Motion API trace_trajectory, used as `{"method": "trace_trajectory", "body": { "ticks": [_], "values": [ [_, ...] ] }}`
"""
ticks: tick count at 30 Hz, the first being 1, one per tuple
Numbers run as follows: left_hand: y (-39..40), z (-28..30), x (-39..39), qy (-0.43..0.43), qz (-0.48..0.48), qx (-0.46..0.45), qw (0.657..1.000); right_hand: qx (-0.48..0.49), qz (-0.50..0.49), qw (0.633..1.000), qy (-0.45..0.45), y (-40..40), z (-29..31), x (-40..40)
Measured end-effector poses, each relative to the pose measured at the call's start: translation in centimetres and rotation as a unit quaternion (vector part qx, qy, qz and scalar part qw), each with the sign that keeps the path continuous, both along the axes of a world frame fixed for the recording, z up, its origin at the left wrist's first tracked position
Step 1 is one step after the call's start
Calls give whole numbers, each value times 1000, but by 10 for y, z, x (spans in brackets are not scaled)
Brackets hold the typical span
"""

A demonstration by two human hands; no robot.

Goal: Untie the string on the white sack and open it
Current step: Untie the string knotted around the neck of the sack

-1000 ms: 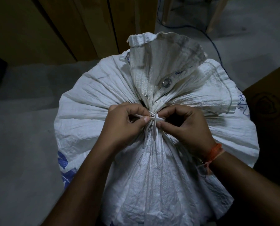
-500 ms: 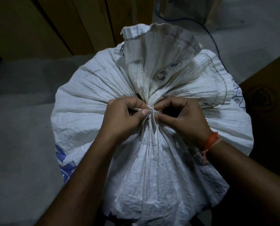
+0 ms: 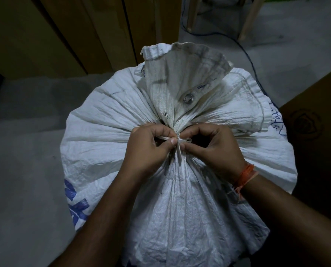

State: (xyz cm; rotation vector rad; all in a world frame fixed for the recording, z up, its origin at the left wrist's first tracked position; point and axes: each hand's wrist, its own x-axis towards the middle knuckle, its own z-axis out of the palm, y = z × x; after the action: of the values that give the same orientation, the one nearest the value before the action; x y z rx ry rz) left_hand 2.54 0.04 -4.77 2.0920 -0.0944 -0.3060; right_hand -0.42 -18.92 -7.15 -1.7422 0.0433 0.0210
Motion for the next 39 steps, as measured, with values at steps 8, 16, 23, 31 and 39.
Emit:
{"method": "trace_trajectory", "body": {
  "ticks": [8, 16, 23, 31, 39],
  "values": [
    [12, 6, 4, -7, -26, 21, 999, 2, 9, 1000, -16, -4, -1, 0],
    [13, 7, 4, 18, -23, -4, 1000, 3, 3, 1000, -13, -2, -3, 0],
    [5, 2, 0, 9, -7, 8, 1000, -13, 7, 1000, -17, -1, -2, 0],
    [5, 0, 1, 13, 10, -12, 1000, -5, 37, 998, -45, 2, -2, -1],
    [12, 5, 3, 6, -12, 8, 1000, 54, 23, 997, -39, 6, 1, 1]
  ]
}}
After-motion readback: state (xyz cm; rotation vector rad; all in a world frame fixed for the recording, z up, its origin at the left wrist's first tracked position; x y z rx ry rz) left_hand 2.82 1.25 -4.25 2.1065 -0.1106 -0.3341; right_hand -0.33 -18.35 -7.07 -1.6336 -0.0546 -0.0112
